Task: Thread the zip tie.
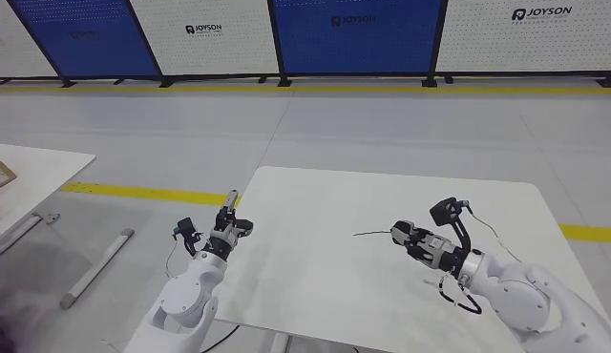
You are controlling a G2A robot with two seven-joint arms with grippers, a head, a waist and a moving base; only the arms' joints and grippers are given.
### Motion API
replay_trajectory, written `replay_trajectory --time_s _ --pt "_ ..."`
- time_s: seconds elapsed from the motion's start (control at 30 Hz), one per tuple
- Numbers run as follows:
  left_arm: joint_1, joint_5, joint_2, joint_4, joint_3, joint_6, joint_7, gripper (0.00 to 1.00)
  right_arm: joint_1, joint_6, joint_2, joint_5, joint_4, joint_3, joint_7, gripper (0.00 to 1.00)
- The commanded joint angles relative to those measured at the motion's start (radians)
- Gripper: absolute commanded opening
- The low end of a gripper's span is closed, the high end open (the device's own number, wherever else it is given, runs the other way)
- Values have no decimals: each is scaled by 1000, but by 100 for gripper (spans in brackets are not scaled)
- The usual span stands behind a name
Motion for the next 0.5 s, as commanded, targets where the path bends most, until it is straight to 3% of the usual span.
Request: replay_trajectory --time_s 0.0,0.07,0.17,0.27,0.33,0.43,0.47 --pt "0 0 0 0 0 0 0 100 0 0 0 0 0 0 0 0" --pt "0 0 0 0 0 0 0 100 0 0 0 0 0 0 0 0" --pt "-5 3 5 -11 1 52 -102 100 0 0 0 0 0 0 0 0" --pt "13 -23 17 -39 -20 150 -293 100 0 0 0 0 0 0 0 0" --pt "26 -27 25 -45 -45 191 -387 100 0 0 0 0 0 0 0 0" --pt "28 -60 33 -104 -56 321 -486 100 0 0 0 0 0 0 0 0" --pt "26 -70 35 -120 -54 340 -504 100 0 0 0 0 0 0 0 0"
